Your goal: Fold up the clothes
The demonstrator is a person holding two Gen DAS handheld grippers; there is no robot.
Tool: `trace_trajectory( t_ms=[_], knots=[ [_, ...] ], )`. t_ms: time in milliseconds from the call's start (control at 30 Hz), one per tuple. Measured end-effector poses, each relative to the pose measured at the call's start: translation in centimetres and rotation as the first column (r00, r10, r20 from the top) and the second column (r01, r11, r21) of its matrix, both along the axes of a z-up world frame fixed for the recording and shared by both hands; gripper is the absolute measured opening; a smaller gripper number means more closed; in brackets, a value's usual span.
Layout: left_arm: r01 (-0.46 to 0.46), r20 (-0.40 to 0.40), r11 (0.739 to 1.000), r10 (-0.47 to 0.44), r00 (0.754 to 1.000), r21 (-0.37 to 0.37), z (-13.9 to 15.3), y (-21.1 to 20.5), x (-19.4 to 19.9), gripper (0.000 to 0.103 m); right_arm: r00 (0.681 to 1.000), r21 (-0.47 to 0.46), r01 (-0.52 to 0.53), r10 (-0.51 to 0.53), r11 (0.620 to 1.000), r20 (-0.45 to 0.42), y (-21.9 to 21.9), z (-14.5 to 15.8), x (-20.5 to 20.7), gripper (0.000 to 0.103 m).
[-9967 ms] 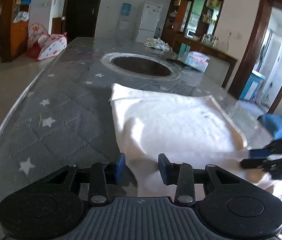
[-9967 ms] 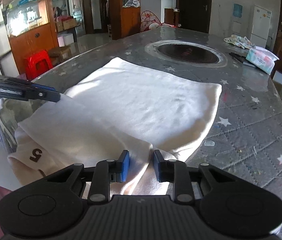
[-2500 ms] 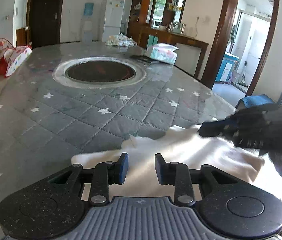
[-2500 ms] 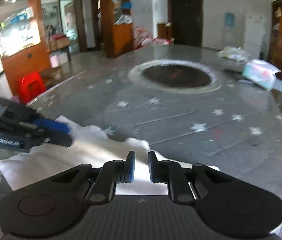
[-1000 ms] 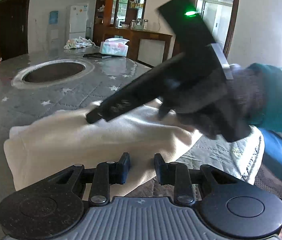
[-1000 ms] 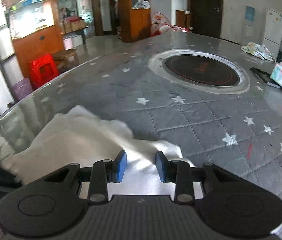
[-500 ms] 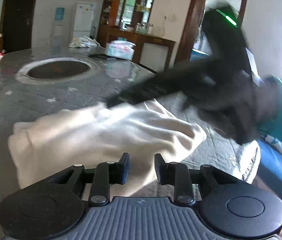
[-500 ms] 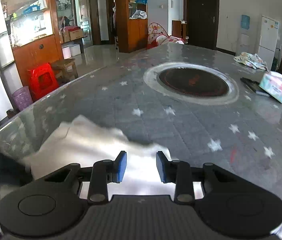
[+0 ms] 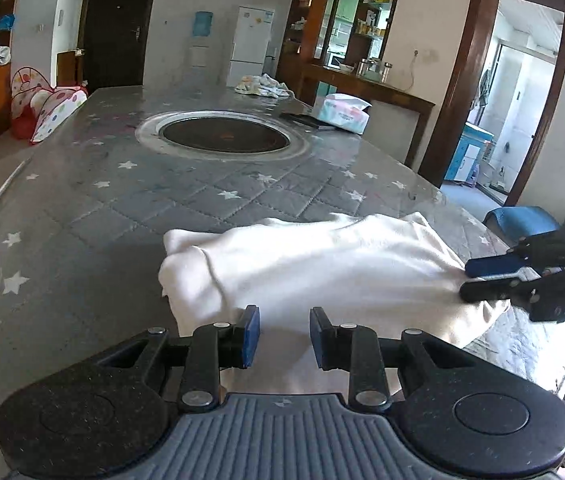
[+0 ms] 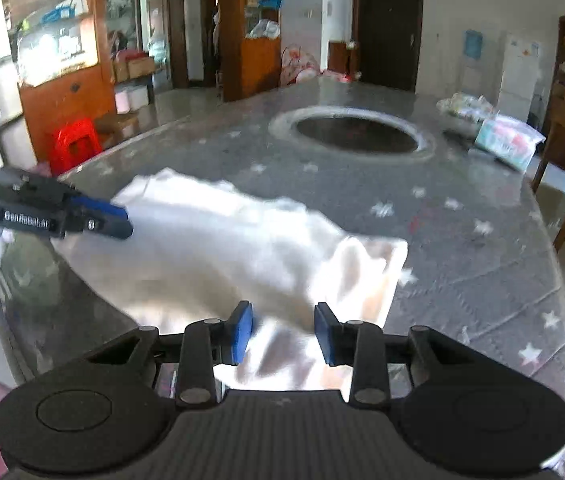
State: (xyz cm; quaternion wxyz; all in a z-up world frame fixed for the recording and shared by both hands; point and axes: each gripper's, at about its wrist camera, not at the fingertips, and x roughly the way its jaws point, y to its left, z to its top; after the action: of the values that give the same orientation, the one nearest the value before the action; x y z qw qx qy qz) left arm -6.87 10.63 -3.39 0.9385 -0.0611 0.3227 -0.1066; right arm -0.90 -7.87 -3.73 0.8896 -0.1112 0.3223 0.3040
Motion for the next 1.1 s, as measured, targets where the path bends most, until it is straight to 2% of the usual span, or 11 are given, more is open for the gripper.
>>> trace_trajectory(
  t_ms=[100,267,300,367,467,600,733,800,867,933,1100],
  knots=[
    [-0.011,0.012,1.000,0.011,1.000,0.002,0.4,0.0,-0.1,0.033,1.000,0.021,-0.011,0.011,1.000,0.021,0.2,0.5,0.1,0.034],
    [-0.050,-0.011,0.999,0.050,0.999,-0.018,0.0,0.8,0.2,0.034,0.999,0.008,-0.006,0.006,1.000,-0.036,0.6,-1.1,0.8,0.037],
    [-0.056,-0.013,0.998,0.056,0.998,-0.019,0.1,0.9,0.1,0.037,0.999,0.014,-0.003,0.004,1.000,-0.036,0.6,-1.0,0.8,0.037],
    [-0.070,-0.010,0.997,0.069,0.998,-0.017,0.4,1.2,-0.1,0.046,1.000,0.024,-0.002,0.003,1.000,-0.015,0.5,-0.4,0.6,0.047],
    [-0.088,-0.011,0.995,0.088,0.996,-0.035,0.4,1.7,0.1,0.046,1.000,0.042,-0.004,0.004,0.999,0.014,0.8,0.1,0.3,0.057],
    [-0.106,-0.042,0.993,0.104,0.994,-0.054,-0.3,1.9,0.4,0.046,1.000,0.049,-0.008,0.008,0.999,-0.009,1.6,-0.9,0.4,0.062],
    [-0.112,-0.034,0.992,0.110,0.993,-0.061,0.2,2.0,0.1,0.050,1.000,0.040,-0.010,0.010,0.999,-0.005,2.3,-1.5,0.3,0.069],
    [-0.135,-0.028,0.989,0.133,0.991,-0.064,0.5,2.3,0.0,0.056,1.000,0.051,-0.023,0.023,0.998,0.009,2.6,-0.9,0.1,0.069],
    [-0.164,-0.031,0.983,0.162,0.986,-0.078,0.6,2.8,0.0,0.058,0.999,0.056,-0.045,0.044,0.997,0.024,3.1,-0.4,-0.1,0.076],
    [-0.186,-0.051,0.978,0.182,0.982,-0.099,0.6,3.3,0.0,0.059,0.997,0.050,-0.075,0.073,0.996,0.035,3.9,-0.1,-0.3,0.079],
    [-0.231,-0.082,0.966,0.223,0.971,-0.115,0.6,4.4,-0.3,0.072,0.985,0.026,-0.172,0.171,0.985,0.031,6.4,0.0,-1.1,0.080]
  ],
)
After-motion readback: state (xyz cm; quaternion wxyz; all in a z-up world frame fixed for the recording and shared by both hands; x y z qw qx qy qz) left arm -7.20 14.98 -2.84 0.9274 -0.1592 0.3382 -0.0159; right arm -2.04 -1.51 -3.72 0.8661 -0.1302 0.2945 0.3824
